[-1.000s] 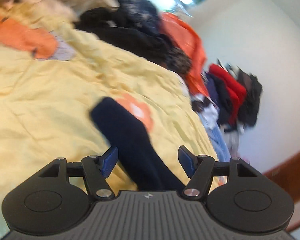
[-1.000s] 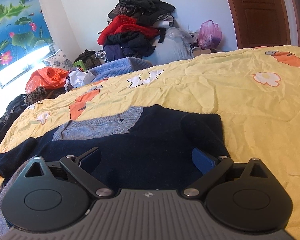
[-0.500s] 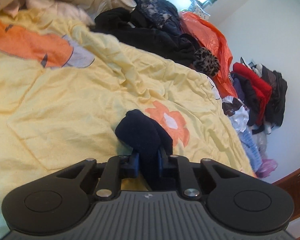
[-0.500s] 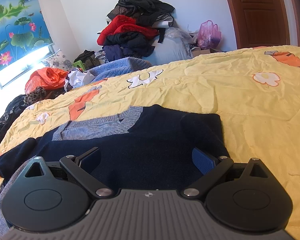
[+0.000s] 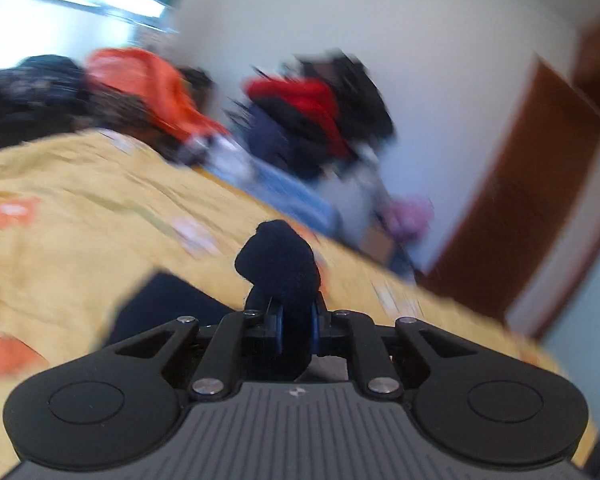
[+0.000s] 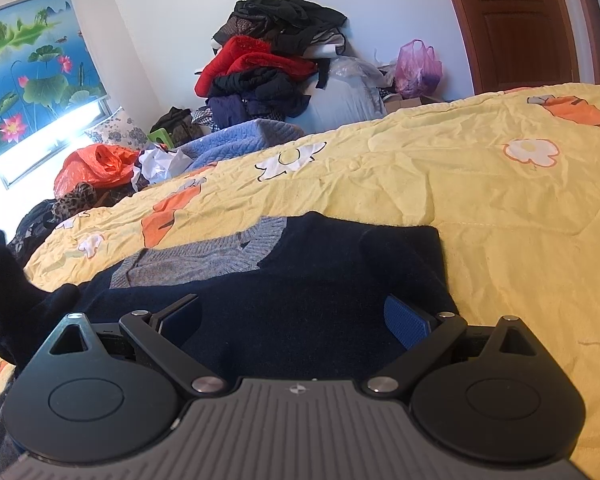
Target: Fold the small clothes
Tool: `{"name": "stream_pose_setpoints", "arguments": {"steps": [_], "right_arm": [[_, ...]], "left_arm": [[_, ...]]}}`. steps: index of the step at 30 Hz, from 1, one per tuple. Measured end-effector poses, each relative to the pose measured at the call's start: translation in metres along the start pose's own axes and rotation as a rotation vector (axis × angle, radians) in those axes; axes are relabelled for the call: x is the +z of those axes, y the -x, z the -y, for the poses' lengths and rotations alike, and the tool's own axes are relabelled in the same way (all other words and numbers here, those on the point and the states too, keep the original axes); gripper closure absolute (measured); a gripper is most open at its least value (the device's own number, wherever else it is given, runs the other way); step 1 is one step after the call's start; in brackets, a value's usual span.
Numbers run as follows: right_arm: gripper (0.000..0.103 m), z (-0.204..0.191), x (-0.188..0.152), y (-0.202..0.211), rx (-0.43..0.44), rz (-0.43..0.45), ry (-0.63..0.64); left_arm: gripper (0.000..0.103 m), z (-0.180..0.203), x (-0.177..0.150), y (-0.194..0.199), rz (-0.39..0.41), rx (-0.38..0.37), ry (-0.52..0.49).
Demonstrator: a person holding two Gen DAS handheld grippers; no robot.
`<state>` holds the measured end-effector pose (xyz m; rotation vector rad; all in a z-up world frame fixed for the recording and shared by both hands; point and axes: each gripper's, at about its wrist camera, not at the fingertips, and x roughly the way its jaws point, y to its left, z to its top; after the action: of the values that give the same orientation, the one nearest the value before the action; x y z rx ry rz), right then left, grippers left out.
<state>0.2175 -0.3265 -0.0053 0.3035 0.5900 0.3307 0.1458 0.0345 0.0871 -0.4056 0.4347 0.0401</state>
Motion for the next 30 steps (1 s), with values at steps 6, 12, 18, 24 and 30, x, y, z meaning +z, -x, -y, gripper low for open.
{"name": "stream_pose_setpoints", "arguments": {"steps": [6, 12, 18, 24, 30], "right_arm": [[0.006, 0.004, 0.000, 0.001, 0.018, 0.004, -0.024], [0.005, 0.006, 0.001, 0.001, 0.033, 0.005, -0.039], [0.004, 0.004, 0.001, 0.000, 0.021, -0.005, -0.023], [0.006, -0.020, 0.020, 0.011, 0.131, -0.107, -0.222], [0.007, -0.054, 0.023, -0.010, 0.394, -0.368, -0.558]], "left_arm": [[0.076, 0.064, -0.082, -0.025, -0.201, -0.097, -0.403], [0.006, 0.050, -0.093, 0.029, -0.030, -0.115, -0.594], [0.006, 0.006, -0.097, 0.046, -0.088, -0.039, -0.473], [0.006, -0.015, -0.096, 0.044, -0.107, -0.029, -0.360], [0.006, -0.022, -0.094, 0.043, -0.118, -0.031, -0.312]]}}
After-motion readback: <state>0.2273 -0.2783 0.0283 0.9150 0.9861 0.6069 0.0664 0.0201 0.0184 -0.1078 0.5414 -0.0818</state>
